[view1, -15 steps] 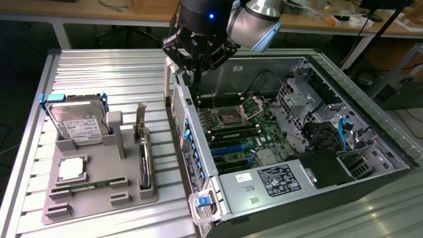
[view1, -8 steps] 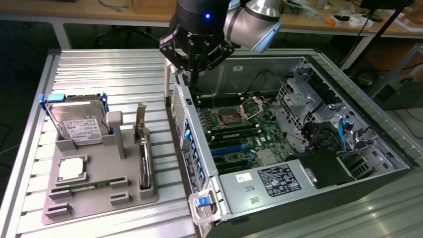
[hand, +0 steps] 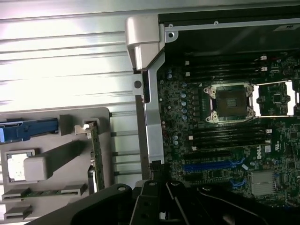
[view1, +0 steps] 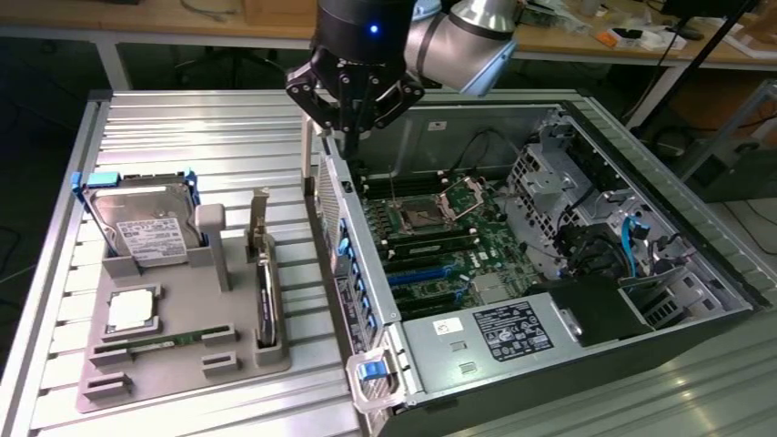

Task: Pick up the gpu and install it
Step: 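Reach for the gpu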

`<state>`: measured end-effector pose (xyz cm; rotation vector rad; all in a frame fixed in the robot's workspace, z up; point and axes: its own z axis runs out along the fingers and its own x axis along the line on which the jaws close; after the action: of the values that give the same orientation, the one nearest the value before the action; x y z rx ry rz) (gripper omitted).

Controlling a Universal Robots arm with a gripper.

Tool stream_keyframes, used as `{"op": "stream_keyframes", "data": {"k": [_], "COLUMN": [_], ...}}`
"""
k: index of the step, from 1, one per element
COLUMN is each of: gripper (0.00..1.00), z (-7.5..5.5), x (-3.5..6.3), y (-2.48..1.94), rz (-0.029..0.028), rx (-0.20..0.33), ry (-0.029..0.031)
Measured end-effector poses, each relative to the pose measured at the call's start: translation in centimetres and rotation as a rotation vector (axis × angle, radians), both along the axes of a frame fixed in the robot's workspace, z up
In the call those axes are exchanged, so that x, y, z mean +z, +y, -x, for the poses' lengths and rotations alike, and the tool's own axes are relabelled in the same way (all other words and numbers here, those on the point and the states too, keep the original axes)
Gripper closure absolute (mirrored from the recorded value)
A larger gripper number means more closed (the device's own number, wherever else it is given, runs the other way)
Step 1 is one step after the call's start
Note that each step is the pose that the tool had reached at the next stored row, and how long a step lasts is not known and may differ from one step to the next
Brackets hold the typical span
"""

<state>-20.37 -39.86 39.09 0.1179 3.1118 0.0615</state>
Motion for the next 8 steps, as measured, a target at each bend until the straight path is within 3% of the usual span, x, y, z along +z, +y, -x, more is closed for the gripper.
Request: {"op": "stream_keyframes", "data": {"k": [8], "gripper": [0.89], "z": [0.64], "x": [0.0], "y": [0.0], "rz": [-0.0001], "rx": [0.0], "ry": [0.0]}}
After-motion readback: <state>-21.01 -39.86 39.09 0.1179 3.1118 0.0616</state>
